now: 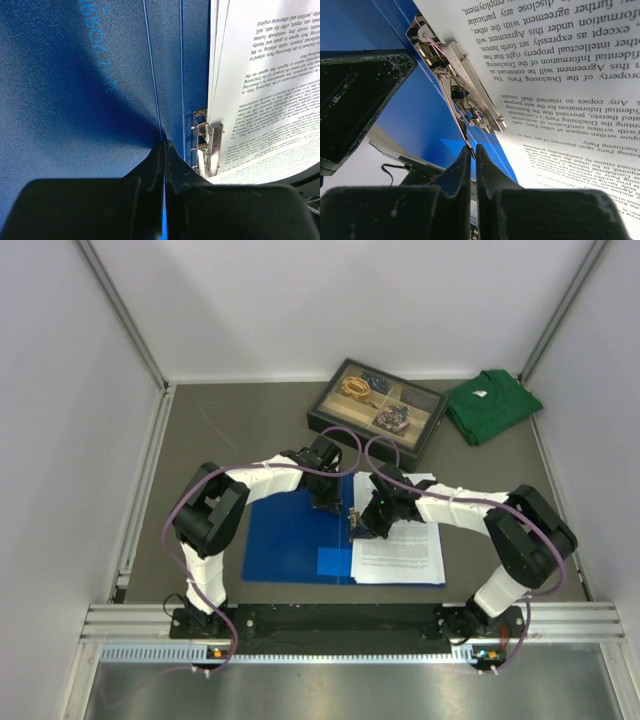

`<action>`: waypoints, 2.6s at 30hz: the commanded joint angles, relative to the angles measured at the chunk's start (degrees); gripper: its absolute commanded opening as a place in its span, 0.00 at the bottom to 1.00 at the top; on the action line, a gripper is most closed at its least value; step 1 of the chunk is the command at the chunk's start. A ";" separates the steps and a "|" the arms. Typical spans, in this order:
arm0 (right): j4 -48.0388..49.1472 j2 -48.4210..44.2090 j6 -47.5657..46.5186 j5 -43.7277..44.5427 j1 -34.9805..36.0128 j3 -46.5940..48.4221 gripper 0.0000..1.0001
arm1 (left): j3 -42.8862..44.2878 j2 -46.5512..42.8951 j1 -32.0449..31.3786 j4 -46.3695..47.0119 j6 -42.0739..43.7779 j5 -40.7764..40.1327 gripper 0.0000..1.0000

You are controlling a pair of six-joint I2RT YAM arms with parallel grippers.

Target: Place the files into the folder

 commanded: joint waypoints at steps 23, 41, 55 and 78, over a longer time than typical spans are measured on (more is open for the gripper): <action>-4.76 2.35 -8.63 15.55 -2.26 -6.38 0.00 | -3.74 3.28 2.27 -2.28 3.60 -5.79 0.00; -1.52 10.86 -8.02 18.98 -0.34 -5.68 0.00 | -4.89 2.66 2.19 -1.04 2.37 -4.12 0.00; -2.84 5.16 -22.43 9.23 -0.24 3.91 0.14 | -2.61 -2.87 2.27 -3.41 3.16 -2.71 0.00; -30.24 9.26 -40.46 63.60 48.50 26.65 0.99 | -5.59 -53.47 23.54 -25.56 3.43 -14.55 0.69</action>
